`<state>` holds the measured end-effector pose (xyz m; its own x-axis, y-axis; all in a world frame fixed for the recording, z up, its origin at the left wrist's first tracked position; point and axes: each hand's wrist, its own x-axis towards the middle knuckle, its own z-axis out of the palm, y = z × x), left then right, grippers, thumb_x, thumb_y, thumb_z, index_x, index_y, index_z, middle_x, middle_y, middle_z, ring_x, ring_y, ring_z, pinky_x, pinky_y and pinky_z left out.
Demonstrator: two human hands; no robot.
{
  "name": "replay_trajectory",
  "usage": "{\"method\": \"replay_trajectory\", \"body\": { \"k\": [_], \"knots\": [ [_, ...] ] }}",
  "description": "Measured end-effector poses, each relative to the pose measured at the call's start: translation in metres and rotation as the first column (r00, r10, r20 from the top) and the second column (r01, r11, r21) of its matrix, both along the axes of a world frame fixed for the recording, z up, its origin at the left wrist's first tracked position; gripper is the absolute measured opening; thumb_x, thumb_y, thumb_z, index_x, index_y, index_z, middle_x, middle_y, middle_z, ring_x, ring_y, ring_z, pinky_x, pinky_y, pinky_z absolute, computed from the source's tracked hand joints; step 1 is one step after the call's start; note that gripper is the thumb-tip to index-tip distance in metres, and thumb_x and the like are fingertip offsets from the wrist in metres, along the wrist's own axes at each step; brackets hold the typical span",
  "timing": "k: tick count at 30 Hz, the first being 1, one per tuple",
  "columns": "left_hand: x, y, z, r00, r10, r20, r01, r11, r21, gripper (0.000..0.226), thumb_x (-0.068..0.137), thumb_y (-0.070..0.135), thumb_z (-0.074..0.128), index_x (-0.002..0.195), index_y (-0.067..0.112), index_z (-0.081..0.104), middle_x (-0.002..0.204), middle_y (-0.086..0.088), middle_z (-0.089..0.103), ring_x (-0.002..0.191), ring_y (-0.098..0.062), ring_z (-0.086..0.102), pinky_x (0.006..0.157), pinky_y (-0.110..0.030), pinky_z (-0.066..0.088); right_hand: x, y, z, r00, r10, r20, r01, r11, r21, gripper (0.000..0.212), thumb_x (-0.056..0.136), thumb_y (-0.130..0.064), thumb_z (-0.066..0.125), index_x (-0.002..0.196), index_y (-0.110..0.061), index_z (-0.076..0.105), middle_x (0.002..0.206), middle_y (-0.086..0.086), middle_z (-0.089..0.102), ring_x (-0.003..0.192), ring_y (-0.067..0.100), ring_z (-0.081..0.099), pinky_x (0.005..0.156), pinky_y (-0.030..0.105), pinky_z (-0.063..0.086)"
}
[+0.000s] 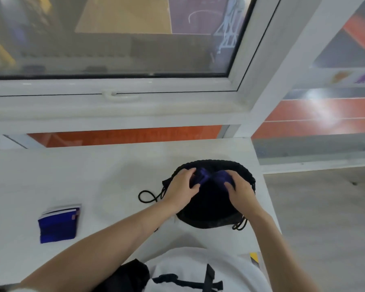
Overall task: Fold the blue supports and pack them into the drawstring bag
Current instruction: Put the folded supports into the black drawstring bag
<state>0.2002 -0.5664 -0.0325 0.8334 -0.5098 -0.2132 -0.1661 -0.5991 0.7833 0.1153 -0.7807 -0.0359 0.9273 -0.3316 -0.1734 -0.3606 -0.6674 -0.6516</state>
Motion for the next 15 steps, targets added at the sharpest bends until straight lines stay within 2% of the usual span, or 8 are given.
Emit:
{"method": "replay_trajectory", "body": {
  "k": [4, 7, 10, 15],
  "knots": [
    [0.001, -0.028, -0.027, 0.999, -0.049, -0.014, 0.050, 0.993, 0.110, 0.032, 0.096, 0.024, 0.063, 0.127, 0.017, 0.062, 0.115, -0.001, 0.056, 0.105, -0.020, 0.060, 0.097, -0.034, 0.049, 0.006, -0.020, -0.016, 0.994, 0.025, -0.107, -0.026, 1.000, -0.007, 0.033, 0.101, -0.010, 0.054, 0.132, -0.023, 0.058, 0.120, -0.006, 0.067, 0.104, 0.011, 0.058, 0.092, 0.026, 0.043],
    [0.002, -0.041, -0.043, 0.998, -0.038, -0.044, 0.045, 0.984, 0.173, 0.036, 0.098, 0.022, 0.061, 0.132, 0.014, 0.057, 0.125, -0.005, 0.055, 0.114, -0.024, 0.057, 0.102, -0.037, 0.046, 0.013, -0.028, -0.034, 0.981, 0.042, -0.192, -0.049, 0.998, -0.033, 0.033, 0.101, -0.009, 0.052, 0.132, -0.021, 0.056, 0.117, 0.001, 0.070, 0.102, 0.022, 0.064, 0.087, 0.032, 0.049],
    [0.003, -0.050, -0.059, 0.997, -0.063, -0.052, 0.074, 0.967, 0.243, 0.040, 0.098, 0.020, 0.061, 0.137, 0.011, 0.053, 0.133, -0.009, 0.055, 0.123, -0.028, 0.055, 0.107, -0.039, 0.044, 0.020, -0.030, -0.043, 0.958, 0.101, -0.267, -0.118, 0.992, -0.049, 0.034, 0.101, -0.007, 0.051, 0.132, -0.021, 0.056, 0.116, 0.006, 0.069, 0.092, 0.019, 0.063, 0.083, 0.031, 0.052],
    [0.015, -0.052, -0.072, 0.970, -0.231, -0.069, 0.240, 0.896, 0.374, 0.033, 0.098, 0.014, 0.056, 0.132, 0.010, 0.057, 0.128, -0.013, 0.057, 0.114, -0.035, 0.060, 0.101, -0.043, 0.049, 0.027, -0.033, -0.055, 0.919, 0.198, -0.341, -0.255, 0.958, -0.130, 0.039, 0.098, -0.006, 0.051, 0.132, -0.023, 0.060, 0.120, 0.005, 0.070, 0.103, 0.027, 0.067, 0.091, 0.036, 0.054]
  ]
}}
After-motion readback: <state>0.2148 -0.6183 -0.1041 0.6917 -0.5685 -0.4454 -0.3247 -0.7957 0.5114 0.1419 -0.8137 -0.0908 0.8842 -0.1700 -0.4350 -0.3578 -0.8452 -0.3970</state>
